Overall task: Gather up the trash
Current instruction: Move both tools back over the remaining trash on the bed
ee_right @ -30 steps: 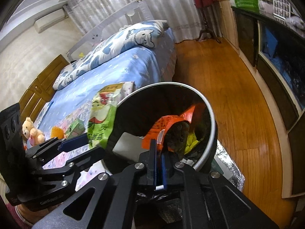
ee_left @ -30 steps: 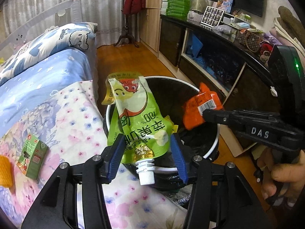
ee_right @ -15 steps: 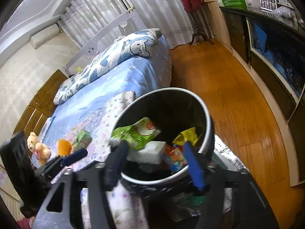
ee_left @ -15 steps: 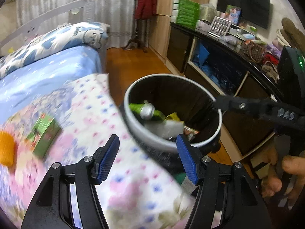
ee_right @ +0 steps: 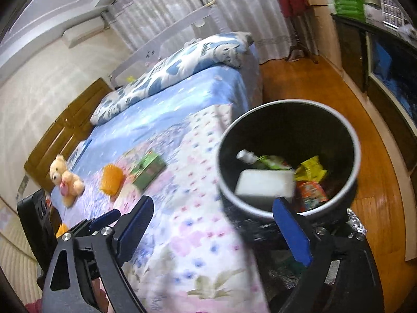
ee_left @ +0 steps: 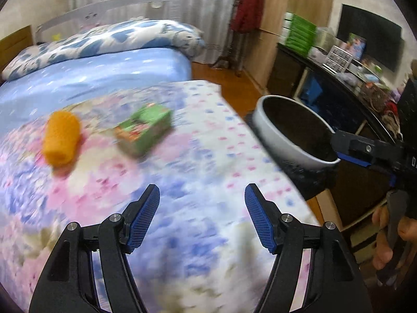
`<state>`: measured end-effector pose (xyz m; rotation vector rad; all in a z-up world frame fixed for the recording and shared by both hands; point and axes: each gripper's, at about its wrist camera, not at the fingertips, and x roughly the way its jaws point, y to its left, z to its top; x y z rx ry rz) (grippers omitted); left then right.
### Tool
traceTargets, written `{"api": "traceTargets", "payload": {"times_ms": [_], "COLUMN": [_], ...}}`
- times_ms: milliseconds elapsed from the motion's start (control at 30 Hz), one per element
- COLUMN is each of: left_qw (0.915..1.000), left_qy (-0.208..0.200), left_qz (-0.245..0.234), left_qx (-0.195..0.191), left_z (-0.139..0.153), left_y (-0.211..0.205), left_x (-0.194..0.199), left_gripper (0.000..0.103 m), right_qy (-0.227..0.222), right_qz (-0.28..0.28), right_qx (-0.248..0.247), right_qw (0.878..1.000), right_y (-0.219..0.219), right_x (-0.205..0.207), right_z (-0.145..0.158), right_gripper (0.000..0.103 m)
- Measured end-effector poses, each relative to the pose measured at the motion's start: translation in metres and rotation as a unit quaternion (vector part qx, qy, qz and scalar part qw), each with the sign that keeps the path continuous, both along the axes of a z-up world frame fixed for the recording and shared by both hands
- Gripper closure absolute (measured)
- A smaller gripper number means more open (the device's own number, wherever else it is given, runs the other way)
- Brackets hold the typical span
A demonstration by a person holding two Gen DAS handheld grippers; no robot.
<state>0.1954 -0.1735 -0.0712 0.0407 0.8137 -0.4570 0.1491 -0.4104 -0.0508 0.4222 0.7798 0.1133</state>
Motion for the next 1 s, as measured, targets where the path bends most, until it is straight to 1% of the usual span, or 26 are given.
{"api": "traceTargets", "payload": {"times_ms": [267,433,567,700,1000], "left_qw": [0.9983,0.9956,0.9936,0.9914,0.9886], "left_qy": [-0.001,0.006,0.009,0.017,0.027], "left_qz": [0.059,0.094,0.112,0.129,0.148], "left_qx": [0.004,0.005,0.012,0.008,0.006], "left_z": [-0.007,-0.013,-0.018,-0.023,-0.026], "left_y": [0.06,0.092,0.111,0.129,0.148], "left_x": [0.001,0.003,0.005,0.012,0.037], "left_gripper": [0.034,0.033,0.033,0.033,0.033], "right_qy": [0.004,0.002,0.003,0.012,0.02], "right_qz": [0.032,0.046,0.058,0.069,0.079], "right_qx": [-0.011,-0.007,-0.006,-0.001,-0.002], "right_qw": [0.999,0.999,0.998,0.998,0.997], "right_y": [0.048,0.074,0.093,0.108,0.132], "right_x": [0.007,0.013,0.02,0.029,0.055], "right_z": [-0.008,-0.013,-0.018,-0.027,-0.038], "right_gripper": [0.008,0.008,0.008,0.008,0.009]}}
